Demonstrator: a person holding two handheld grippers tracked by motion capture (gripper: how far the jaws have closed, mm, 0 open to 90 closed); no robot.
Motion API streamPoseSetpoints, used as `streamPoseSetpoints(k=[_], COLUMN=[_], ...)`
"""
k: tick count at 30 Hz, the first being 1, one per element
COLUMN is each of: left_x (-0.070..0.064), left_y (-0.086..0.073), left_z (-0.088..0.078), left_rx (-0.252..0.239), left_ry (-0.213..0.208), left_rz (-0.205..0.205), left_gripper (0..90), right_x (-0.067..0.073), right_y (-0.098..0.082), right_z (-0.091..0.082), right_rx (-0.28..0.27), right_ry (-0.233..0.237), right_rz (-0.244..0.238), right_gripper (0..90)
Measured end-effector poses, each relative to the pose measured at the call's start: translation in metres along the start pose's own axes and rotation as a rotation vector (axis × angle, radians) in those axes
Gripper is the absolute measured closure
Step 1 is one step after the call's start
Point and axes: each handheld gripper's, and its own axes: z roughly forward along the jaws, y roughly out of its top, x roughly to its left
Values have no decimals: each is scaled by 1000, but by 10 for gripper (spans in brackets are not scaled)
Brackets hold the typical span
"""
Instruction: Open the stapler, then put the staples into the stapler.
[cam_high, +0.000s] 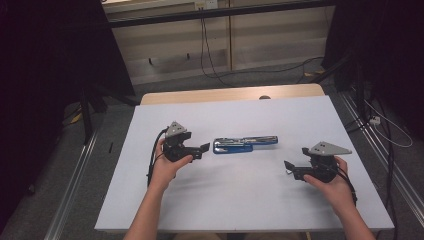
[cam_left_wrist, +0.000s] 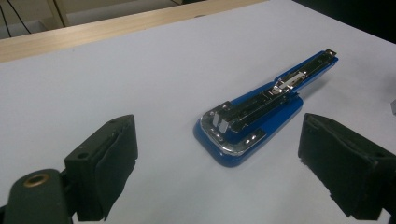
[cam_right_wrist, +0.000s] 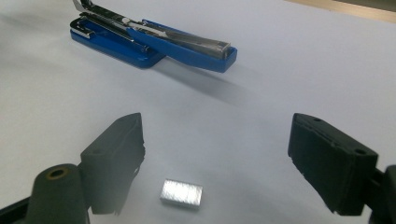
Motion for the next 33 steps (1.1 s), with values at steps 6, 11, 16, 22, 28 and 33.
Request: streamPoseSetpoints(k=[6,11,16,22,28,33], left_x=[1,1,2,3,3,3], left_y=[-1,-1,-1,0,-1,-1], left_z=[-1,-1,-2,-4,-3,-4], left_rx=[5,2,0,-15,-12,-13], left_ry=[7,7,10,16,17,24], left_rz=[14,9,7,1,-3,0], left_gripper=[121,121,121,121,121,121], right_x=[-2,-6,-10,-11,-12,-12], right_y=[0,-1,-3,-5,-9,-13], right_z=[-3,-9,-12,-13,-15,-14], right_rx=[-7,-16,-14,-1,12,33], right_ry=[-1,-7,-20,-28,-24,2], right_rz=[8,12,21,6,-8,-10], right_gripper=[180,179,179,184,339,532])
